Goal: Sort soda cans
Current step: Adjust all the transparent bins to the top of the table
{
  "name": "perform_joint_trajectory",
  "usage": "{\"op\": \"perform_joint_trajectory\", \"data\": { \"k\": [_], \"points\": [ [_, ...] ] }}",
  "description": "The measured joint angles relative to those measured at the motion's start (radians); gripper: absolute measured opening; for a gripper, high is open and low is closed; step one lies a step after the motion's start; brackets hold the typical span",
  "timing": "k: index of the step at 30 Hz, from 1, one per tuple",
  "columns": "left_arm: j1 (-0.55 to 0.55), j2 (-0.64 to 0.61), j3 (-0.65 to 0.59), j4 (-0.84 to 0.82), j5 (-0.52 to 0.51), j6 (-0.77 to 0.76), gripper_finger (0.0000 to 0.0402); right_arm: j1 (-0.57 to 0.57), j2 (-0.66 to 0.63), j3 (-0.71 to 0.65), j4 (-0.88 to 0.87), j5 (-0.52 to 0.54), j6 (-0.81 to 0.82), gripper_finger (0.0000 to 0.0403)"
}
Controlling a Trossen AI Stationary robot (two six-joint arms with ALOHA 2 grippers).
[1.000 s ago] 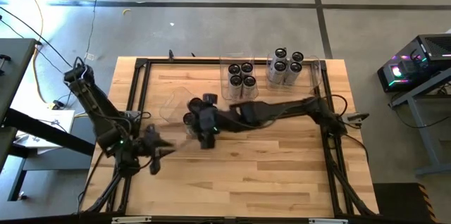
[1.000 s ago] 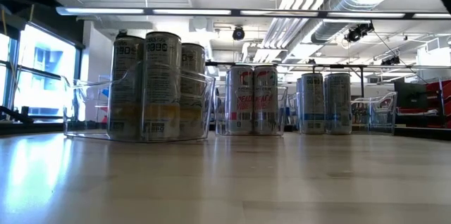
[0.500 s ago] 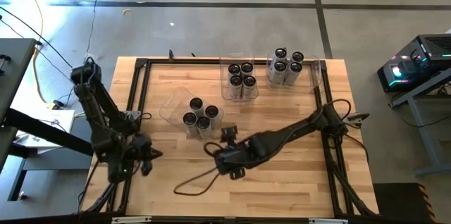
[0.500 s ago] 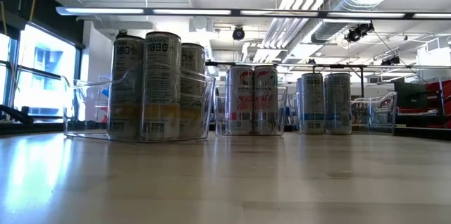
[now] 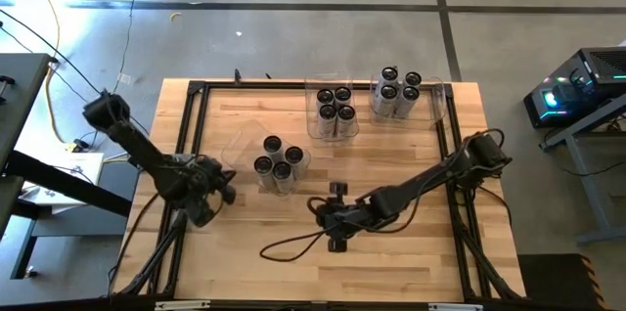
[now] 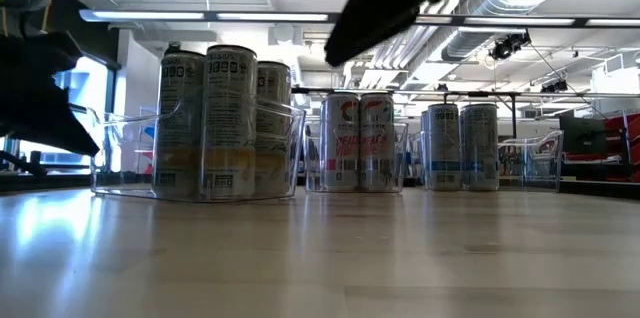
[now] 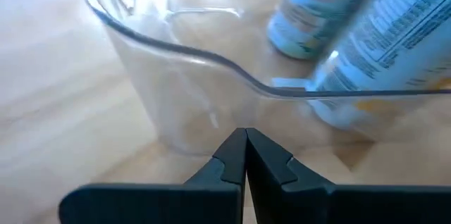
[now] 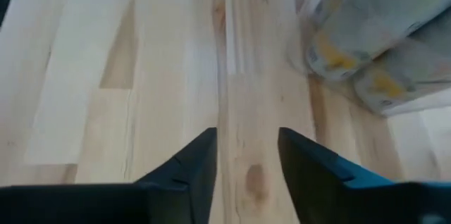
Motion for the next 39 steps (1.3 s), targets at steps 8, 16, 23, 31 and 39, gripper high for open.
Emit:
{"op": "perform_joint_trajectory", "data": {
  "k": [8, 16, 23, 31, 39],
  "points": [
    [0.200, 0.000, -0.008, 0.026, -0.028, 0.155, 0.0000, -0.018, 0.007, -0.072, 0.128, 0.023, -0.002, 0.0112],
    [0.442, 0.000, -0.008, 0.196, -0.043, 0.498, 0.0000, -0.048, 0.011, -0.081, 0.195, 0.029, -0.010, 0.0110],
    [0.570, -0.019, -0.008, 0.221, -0.046, 0.666, 0.0000, -0.038, 0.011, -0.081, 0.204, 0.032, -0.010, 0.0110],
    [0.562, -0.135, 0.017, 0.104, -0.033, 0.693, 0.0000, -0.026, 0.011, -0.081, 0.205, 0.060, 0.001, 0.0109],
    [0.421, -0.184, 0.085, -0.125, 0.004, 0.557, 0.0000, -0.026, 0.012, -0.081, 0.205, 0.061, 0.025, 0.0109]
  ]
}}
